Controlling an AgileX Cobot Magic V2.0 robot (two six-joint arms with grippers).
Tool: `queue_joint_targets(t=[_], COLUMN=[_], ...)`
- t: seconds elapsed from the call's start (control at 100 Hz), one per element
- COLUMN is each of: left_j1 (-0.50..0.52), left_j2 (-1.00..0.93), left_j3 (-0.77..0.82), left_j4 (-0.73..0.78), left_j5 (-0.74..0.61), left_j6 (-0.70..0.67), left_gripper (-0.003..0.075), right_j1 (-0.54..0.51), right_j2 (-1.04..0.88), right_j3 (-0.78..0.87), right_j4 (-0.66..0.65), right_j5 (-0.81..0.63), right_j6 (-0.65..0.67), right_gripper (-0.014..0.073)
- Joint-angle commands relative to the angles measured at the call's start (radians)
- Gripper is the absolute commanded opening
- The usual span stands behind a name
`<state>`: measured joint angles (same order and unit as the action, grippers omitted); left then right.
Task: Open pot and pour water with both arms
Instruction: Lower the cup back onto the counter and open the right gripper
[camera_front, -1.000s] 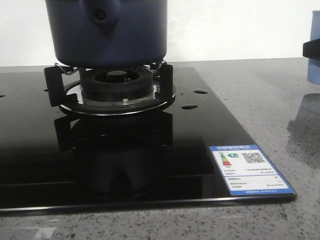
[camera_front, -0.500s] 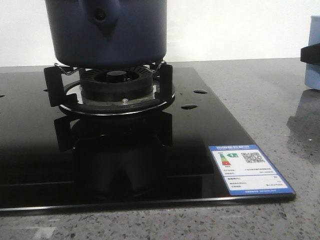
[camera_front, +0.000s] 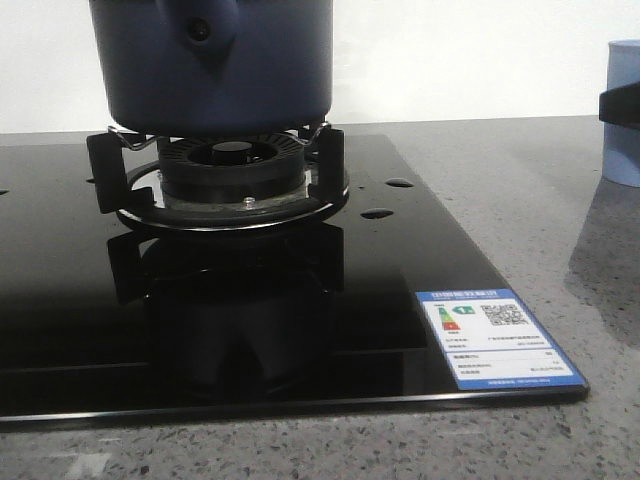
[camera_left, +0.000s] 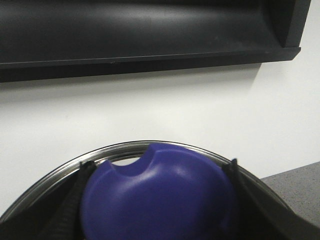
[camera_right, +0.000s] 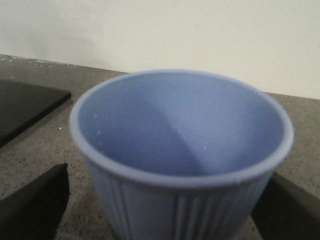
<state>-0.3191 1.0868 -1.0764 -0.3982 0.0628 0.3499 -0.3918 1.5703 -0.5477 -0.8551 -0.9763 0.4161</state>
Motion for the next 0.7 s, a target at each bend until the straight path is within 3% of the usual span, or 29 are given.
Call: queue_joint_targets(t=[0.0,0.39,0.69], left_j1=[0.002,-0.011,-0.141], left_j2=[-0.027,-0.027,0.065], left_j3=[-0.038,-0.038,-0.038], left_j4=[-0.002,-0.006,-0.008], left_j5=[-0.099,-0.099,-0.125], left_j6=[0.000,0.000,0.000], left_gripper=[0.0386,0.0386,0.0386], right_j1=[-0.005,-0.005,-0.005], right_j2=[-0.076,-0.299,-0.488], right_j3=[0.039,0.197,0.269], right_j4=[0.027,0.043,0.043], right_j5=[-0.047,0.111,0.134], right_j6=[-0.005,-0.005,0.051], right_gripper=[0.0651,0.0651,0.0651])
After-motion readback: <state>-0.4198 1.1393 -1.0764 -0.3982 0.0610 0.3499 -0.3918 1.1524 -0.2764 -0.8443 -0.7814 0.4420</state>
